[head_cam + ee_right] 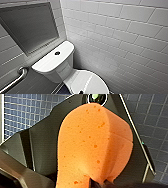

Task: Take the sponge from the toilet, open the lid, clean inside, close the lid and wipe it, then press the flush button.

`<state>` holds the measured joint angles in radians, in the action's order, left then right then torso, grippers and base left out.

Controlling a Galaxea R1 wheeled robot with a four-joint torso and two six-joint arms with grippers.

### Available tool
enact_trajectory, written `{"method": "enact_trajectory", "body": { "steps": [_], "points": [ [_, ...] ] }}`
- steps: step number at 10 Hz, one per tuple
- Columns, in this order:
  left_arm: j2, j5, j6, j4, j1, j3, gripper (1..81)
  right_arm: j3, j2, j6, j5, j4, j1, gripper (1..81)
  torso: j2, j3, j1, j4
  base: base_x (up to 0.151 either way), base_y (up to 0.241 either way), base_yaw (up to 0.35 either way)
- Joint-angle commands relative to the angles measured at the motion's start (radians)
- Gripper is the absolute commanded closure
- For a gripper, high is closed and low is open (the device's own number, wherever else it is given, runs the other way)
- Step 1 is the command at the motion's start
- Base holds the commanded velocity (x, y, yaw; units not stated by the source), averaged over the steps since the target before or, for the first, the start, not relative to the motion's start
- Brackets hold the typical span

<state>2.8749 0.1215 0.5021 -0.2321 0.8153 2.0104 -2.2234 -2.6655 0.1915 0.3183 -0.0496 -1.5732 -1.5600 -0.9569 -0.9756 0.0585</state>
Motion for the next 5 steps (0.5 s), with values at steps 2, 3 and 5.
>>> {"method": "enact_trajectory", "body": {
  "steps": [2,3,5],
  "points": [
    [-0.072,-0.046,-0.011,0.031,-0.038,-0.145,1.0,0.004,0.019,0.002,-0.067,-0.007,0.004,81.1,0.0,0.0,0.0,0.0,0.0,0.0,0.0],
    [-0.066,-0.046,-0.011,0.053,-0.018,-0.139,1.0,0.004,0.017,0.002,-0.068,-0.007,0.006,81.1,0.0,0.0,0.0,0.0,0.0,0.0,0.0],
    [-0.032,-0.049,-0.011,0.06,-0.011,-0.089,1.0,0.002,0.017,0.002,-0.073,-0.007,0.017,81.1,0.0,0.0,0.0,0.0,0.0,0.0,0.0]
  ]
}}
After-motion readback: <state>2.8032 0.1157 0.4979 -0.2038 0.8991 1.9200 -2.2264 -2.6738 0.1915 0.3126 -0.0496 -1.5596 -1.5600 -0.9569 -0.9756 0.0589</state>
